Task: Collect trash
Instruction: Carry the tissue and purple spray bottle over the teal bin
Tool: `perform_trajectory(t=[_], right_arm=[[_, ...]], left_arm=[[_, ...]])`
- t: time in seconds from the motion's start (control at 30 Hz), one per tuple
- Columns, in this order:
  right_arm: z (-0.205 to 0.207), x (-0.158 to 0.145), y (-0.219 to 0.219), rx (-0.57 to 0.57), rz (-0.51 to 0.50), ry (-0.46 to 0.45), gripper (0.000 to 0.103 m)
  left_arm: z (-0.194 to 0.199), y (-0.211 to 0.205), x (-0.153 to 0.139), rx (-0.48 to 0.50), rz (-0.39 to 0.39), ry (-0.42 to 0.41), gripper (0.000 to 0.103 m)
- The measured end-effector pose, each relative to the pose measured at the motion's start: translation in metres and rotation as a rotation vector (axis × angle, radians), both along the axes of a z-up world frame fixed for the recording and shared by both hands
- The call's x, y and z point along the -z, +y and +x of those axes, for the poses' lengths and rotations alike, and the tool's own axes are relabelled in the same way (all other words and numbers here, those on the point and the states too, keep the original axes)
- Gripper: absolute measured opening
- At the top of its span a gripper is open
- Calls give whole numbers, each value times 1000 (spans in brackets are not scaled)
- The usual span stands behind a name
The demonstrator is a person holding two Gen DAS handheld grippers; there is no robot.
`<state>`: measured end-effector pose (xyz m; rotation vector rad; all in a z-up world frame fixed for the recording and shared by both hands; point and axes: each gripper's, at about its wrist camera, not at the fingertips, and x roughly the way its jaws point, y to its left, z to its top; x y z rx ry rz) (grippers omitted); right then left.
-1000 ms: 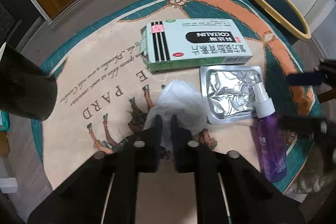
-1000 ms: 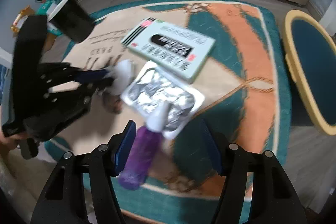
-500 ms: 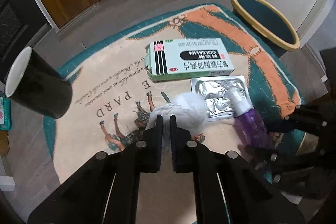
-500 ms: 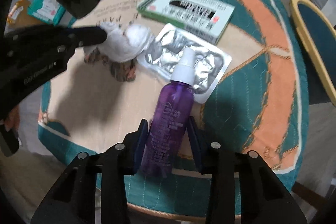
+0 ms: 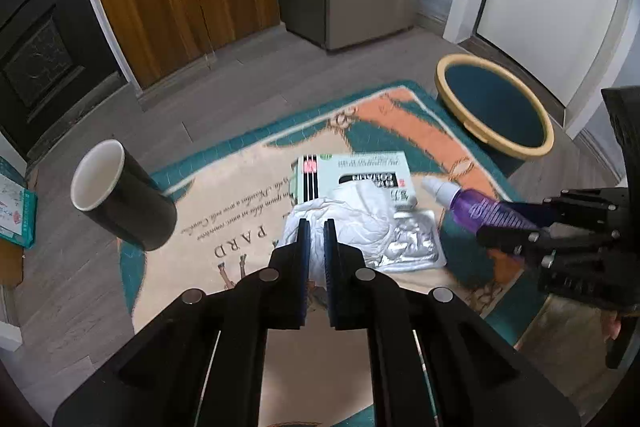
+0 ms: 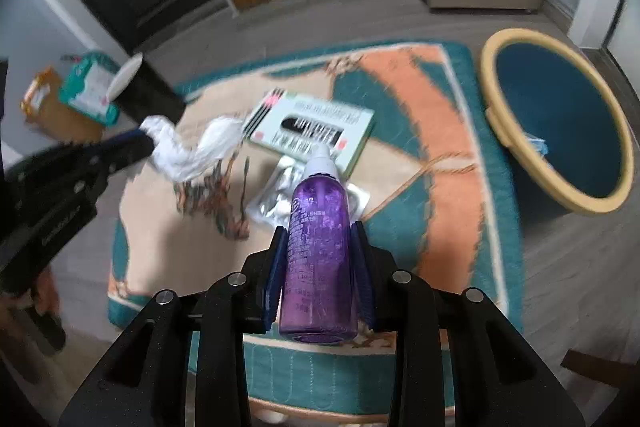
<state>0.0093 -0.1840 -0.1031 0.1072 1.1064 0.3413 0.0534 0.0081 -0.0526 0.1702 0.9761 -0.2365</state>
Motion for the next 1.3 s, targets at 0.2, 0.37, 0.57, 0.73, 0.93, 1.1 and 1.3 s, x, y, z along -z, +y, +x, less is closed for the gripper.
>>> perform_trajectory(t=[0.2,0.37,0.57,0.73,0.93,1.1,1.3], right_arm=[[15,-36,-33,52,31,-88,33],[32,-68,-65,110,74,-164,33],[55,-86,-117,206,89,-211,33],[70,-74,-171,313,84,-212,33],[86,-37,-223,450,108,-127,33],[96,-24,-249,487,114,-98,33],[105,-5,-268,508,111,-48,33]], left_arm=[[1,-10,-29,-9,-11,-52,6],[10,-29,-53,15,2,-94,6],[23,-65,-79,66,-13,-146,6],[32,-105,-84,127,-52,-146,6],[45,-160,-67,218,-43,-116,6],[59,-199,-48,272,-19,-80,6],[85,-238,-30,286,-19,-28,6]])
